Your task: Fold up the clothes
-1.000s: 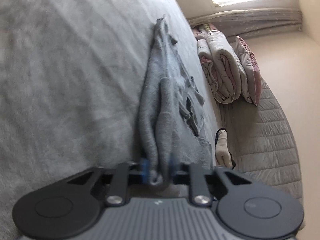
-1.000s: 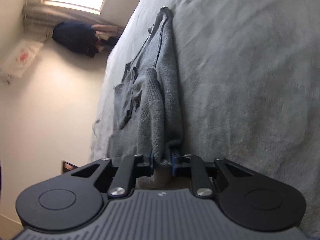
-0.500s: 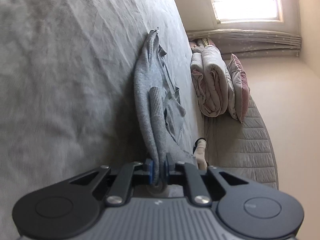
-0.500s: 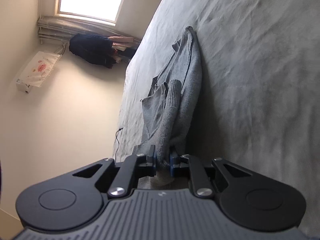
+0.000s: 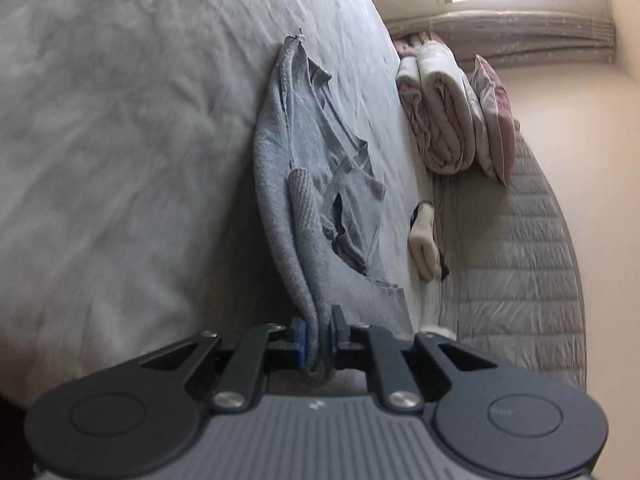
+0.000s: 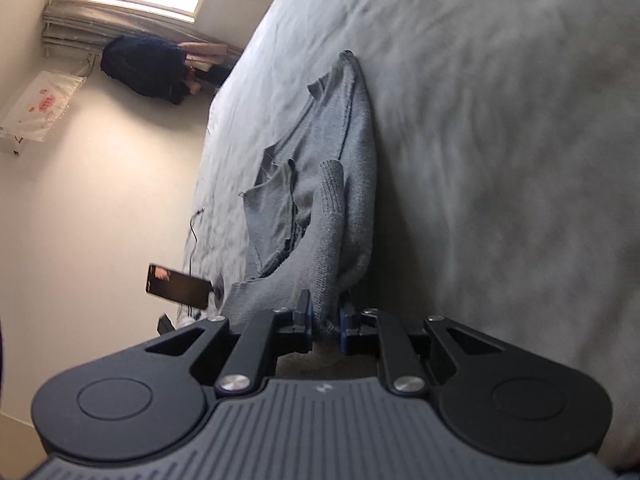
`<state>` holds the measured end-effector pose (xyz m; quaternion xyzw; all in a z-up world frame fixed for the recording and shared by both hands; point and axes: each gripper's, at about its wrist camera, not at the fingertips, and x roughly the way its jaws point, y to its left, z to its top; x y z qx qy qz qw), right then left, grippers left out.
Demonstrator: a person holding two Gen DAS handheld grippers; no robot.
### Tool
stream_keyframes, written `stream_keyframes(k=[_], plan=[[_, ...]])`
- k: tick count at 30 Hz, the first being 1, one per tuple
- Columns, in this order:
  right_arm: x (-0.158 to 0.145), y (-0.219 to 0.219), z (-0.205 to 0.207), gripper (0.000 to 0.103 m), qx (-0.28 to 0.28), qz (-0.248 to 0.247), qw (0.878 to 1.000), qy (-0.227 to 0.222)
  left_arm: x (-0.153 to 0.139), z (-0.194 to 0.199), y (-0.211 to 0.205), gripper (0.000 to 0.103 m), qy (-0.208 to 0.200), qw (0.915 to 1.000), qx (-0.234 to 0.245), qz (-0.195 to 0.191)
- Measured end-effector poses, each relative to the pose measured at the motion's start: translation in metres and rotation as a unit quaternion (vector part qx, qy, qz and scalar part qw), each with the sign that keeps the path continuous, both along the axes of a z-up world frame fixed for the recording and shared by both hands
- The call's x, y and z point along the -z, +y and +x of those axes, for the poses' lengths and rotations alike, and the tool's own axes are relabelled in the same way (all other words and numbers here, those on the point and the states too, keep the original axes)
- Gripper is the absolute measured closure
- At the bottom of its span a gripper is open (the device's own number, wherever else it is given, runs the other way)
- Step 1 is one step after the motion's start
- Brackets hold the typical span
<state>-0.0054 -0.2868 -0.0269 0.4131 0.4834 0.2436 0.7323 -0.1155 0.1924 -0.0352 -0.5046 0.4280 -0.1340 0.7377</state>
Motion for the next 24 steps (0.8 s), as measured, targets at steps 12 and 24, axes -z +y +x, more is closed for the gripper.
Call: stream_keyframes(k=[12, 24], plan=[[0.039, 0.004, -0.021, 0.07, -0.019, -0.063, 0.998, -0.003, 0.029, -0.018, -0.013, 0.069, -0.034, 0.9924, 0.056, 0.104], [0.016, 0.017, -0.027, 0.06, 0.047, -0.105, 0.981, -0.154, 0.01, -0.015, -0.01, 0.059, -0.168, 0.9691, -0.036, 0.177]])
